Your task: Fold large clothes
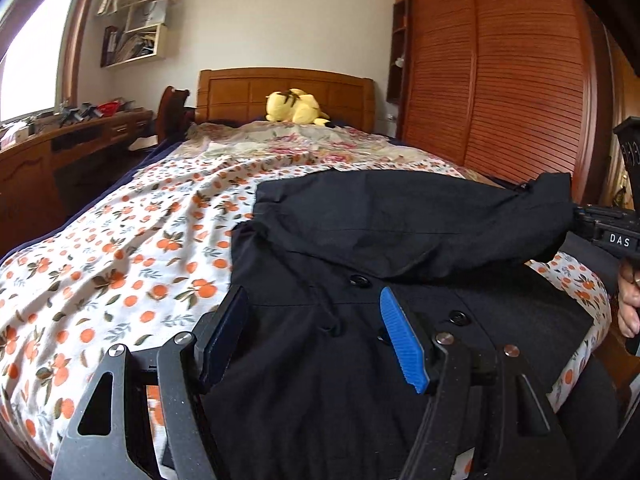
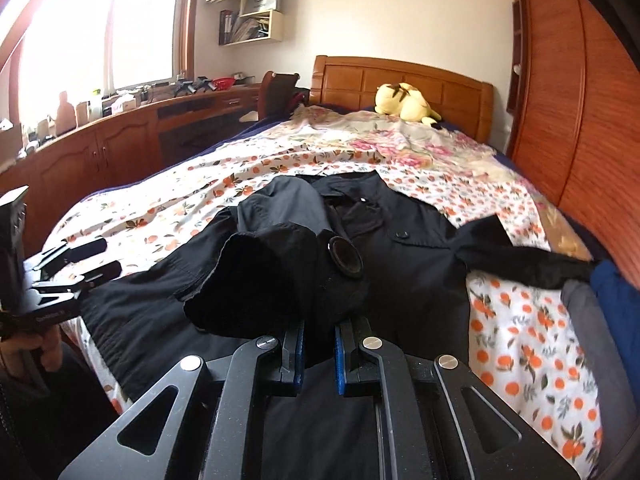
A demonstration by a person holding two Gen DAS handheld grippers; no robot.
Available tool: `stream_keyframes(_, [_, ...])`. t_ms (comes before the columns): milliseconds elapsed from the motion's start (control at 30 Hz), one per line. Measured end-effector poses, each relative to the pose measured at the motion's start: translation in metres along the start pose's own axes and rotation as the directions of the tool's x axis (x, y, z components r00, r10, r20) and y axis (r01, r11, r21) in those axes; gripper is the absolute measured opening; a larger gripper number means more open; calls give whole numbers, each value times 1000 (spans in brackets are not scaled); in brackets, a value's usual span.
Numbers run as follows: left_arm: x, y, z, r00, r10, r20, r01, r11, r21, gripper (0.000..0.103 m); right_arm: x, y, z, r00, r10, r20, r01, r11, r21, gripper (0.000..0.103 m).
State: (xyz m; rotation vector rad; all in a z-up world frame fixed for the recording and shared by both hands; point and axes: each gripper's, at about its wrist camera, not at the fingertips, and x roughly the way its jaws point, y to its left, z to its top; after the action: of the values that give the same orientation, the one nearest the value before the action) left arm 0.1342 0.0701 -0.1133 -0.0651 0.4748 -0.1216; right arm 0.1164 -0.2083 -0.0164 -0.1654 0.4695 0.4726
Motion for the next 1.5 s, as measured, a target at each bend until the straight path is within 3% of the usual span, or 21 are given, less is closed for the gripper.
stream_keyframes(100, [2,-8,-1,1000,-13,-6,13,1000,17,70,-5,-6,-6,1000,-18,-20,18,1000,14,15])
stream_keyframes(333, [6,-22,-3,999,-42,-26,42,999,23,70,-6,-22,-14,988,-138,-74,140,990,16,45])
stream_keyframes(500, [9,-32,-4,998,-49,-38,50,998,37,70,-16,-26,-14,978,-194,-72,196,980,32,51])
stream_keyframes(800, [15,-38,-3,998,-54,-45,56,997,44,70,12,-22,-15,980,-166,-110,169,986,13,52])
stream_keyframes(1100, [17,-42,-5,997,-55,-55,58,997,54,70,48,-46,6,982,-129,-141,132,991,12,52])
stream_keyframes(1233, [19,-42,-5,997,-55,-56,58,997,54,70,69,-52,4,972,-136,-190,138,990,-3,52])
stream_keyframes(1500, [23,-44,-5,996,-54,-64,58,997,58,70,103,-64,-32,938,-96,-333,112,993,31,52])
